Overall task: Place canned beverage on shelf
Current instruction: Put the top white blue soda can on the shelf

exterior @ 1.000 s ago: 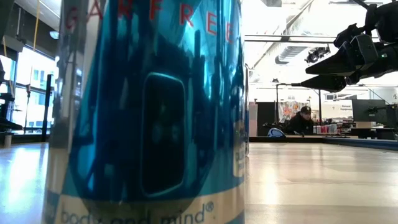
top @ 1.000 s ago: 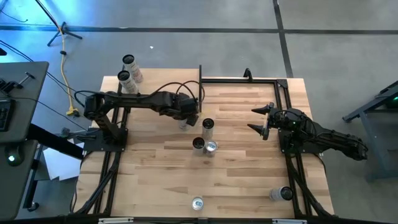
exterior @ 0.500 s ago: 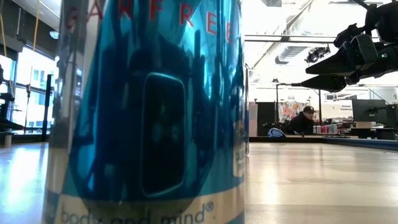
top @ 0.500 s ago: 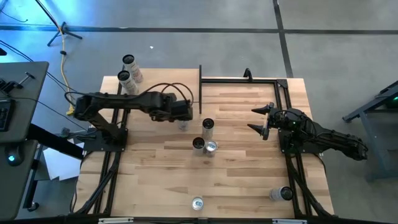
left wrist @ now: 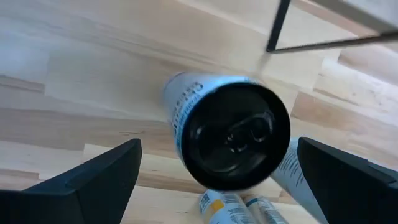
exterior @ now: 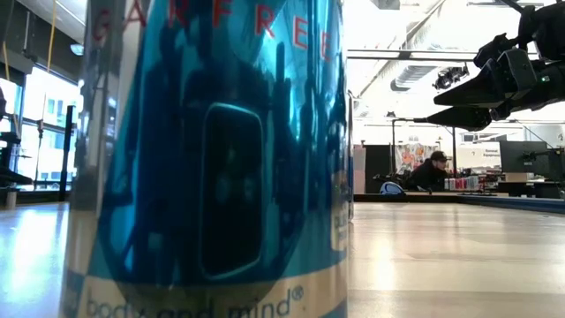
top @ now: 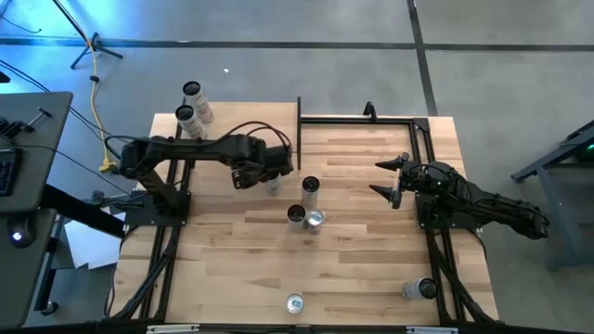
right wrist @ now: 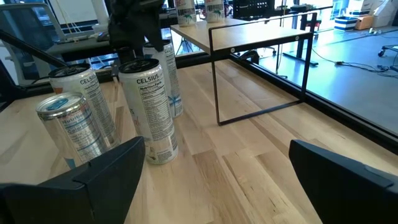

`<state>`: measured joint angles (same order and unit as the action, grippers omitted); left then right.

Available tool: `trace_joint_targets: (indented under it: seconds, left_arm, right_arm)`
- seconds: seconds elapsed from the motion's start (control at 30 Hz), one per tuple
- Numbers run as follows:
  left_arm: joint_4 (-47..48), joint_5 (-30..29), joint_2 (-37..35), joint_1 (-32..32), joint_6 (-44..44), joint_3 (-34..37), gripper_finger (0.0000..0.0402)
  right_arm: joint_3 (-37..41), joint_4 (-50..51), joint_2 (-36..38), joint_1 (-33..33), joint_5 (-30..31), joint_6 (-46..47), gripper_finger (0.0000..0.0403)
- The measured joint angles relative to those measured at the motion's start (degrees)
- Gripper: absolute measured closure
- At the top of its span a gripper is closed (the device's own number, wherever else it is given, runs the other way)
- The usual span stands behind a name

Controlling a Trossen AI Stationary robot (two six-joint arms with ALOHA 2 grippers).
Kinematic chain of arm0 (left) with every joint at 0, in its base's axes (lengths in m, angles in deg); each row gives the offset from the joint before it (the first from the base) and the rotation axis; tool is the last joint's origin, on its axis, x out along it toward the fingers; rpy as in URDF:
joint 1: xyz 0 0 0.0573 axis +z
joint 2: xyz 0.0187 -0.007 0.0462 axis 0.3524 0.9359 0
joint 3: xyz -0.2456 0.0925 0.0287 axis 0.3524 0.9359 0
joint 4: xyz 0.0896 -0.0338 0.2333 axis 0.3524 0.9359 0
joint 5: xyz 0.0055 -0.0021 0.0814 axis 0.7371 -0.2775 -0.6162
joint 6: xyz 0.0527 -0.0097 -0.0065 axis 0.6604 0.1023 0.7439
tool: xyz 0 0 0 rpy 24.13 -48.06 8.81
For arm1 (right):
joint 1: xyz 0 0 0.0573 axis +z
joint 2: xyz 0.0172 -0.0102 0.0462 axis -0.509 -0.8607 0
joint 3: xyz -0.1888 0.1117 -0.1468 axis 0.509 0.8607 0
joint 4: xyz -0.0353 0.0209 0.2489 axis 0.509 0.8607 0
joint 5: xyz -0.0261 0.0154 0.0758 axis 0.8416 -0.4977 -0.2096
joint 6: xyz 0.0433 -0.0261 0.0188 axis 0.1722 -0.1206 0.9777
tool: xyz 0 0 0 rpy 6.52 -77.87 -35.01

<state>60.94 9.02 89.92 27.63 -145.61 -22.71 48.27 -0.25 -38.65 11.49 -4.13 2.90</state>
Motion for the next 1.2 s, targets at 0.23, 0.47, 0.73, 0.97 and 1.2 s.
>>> trace_joint_targets:
  seconds: [0.23,0.47,0.73,0.97,1.2]
  left_arm:
    - [0.25,2.63,0.69,1.31,-2.70,0.00,0.0002]
    - [-0.24,3.24,1.46,1.28,-2.38,0.02,0.0003]
    - [-0.16,2.17,1.75,1.32,-1.73,0.02,0.0049]
    - [-0.07,1.88,1.75,1.32,-1.58,0.02,0.0135]
    - [0.42,1.71,1.64,1.19,2.22,-0.02,0.0206]
  right_arm:
    - [0.01,-0.01,-0.02,0.00,0.00,0.00,0.0016]
    - [0.00,0.00,-0.02,0.01,0.00,-0.01,0.0016]
    - [0.01,-0.01,-0.02,0.02,0.00,0.00,0.0016]
    - [0.00,-0.02,-0.02,0.01,0.00,-0.01,0.0016]
    - [0.01,-0.01,-0.02,0.01,0.00,-0.01,0.0016]
